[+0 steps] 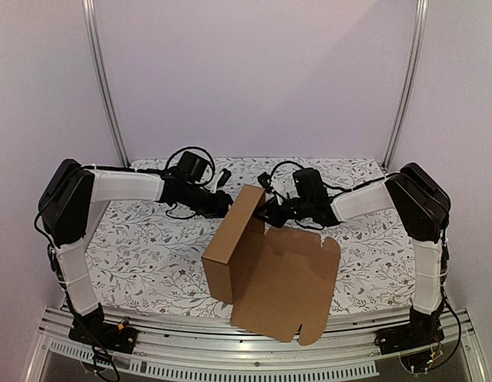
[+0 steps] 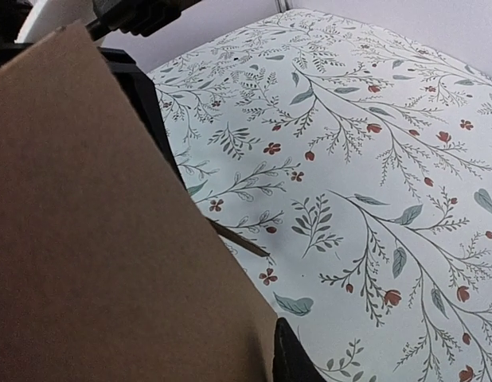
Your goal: Fold the paper box
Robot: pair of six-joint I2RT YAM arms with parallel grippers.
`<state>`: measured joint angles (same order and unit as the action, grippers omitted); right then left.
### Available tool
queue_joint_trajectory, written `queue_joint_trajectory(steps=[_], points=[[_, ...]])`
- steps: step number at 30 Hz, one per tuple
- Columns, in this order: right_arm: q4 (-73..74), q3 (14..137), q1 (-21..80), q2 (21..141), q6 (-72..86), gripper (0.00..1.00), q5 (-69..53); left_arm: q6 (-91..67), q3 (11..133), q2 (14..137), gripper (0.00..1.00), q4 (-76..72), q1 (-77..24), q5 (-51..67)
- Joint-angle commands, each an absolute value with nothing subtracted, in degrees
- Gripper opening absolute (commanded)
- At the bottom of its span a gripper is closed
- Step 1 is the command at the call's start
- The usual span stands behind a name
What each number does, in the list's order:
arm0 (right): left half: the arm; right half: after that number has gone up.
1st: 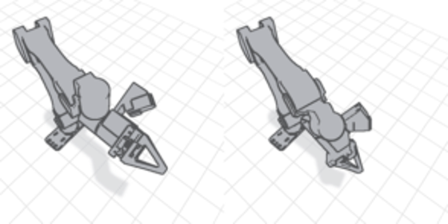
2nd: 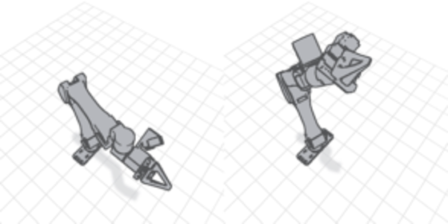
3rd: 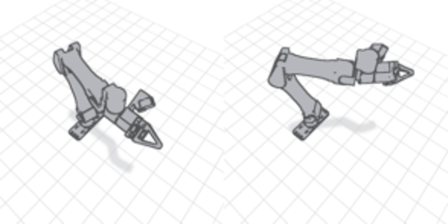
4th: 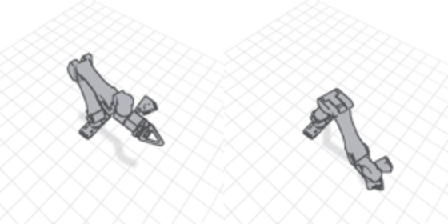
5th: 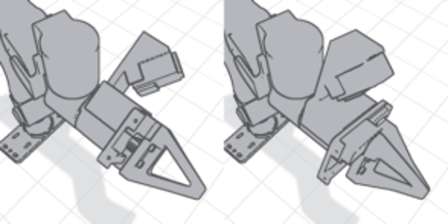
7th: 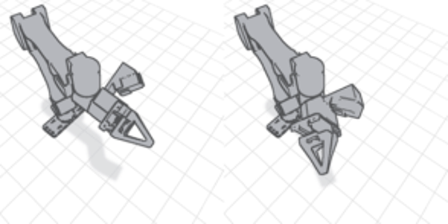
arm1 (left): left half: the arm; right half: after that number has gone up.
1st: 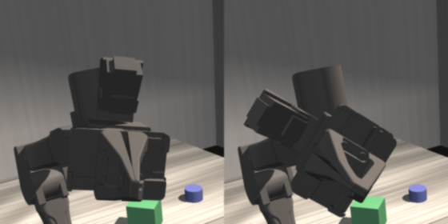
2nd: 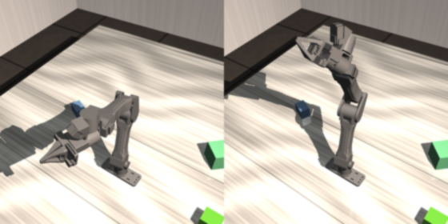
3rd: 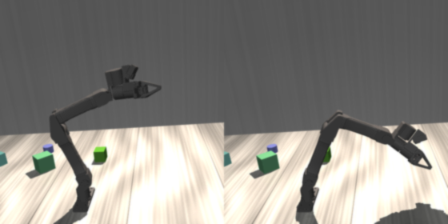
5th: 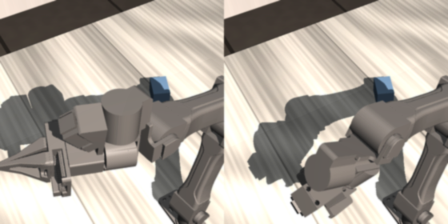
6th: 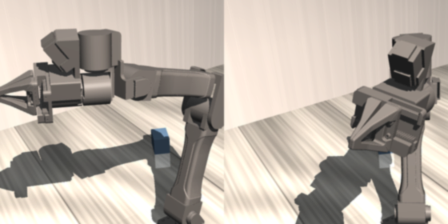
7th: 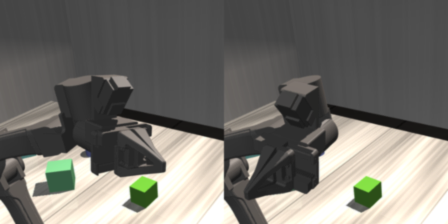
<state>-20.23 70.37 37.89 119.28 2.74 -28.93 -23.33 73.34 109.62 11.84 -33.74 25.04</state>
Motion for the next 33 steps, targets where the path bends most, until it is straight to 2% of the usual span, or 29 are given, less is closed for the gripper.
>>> queue_joint_trajectory(steps=[1,7,10,19,23,29,33], points=[[-23.8,70.9,38.6,121.5,3.5,0.20,-26.5,-23.3,73.9,110.3,0.42,12.9,-33.9,26.3],[-28.2,70.0,39.5,122.8,4.3,0.28,-27.3,-23.8,73.2,111.1,0.42,12.3,-34.2,25.7],[-30.1,69.1,39.9,123.2,3.9,0.27,-27.8,-23.2,72.7,111.4,0.41,13.0,-34.2,24.3],[-31.0,67.5,42.2,123.0,2.9,0.12,-21.5,-26.3,72.4,112.5,0.41,12.0,-36.0,21.1],[-30.3,66.8,43.2,122.3,2.4,0.01,-15.6,-28.5,71.8,112.3,0.41,12.6,-38.1,19.2],[-30.0,66.3,43.5,121.5,1.3,0.02,-13.3,-31.5,71.1,110.7,0.40,13.1,-40.3,18.2],[-30.0,66.0,43.6,120.8,1.1,0.09,-17.5,-31.8,71.8,109.5,0.40,13.7,-40.4,15.6]])
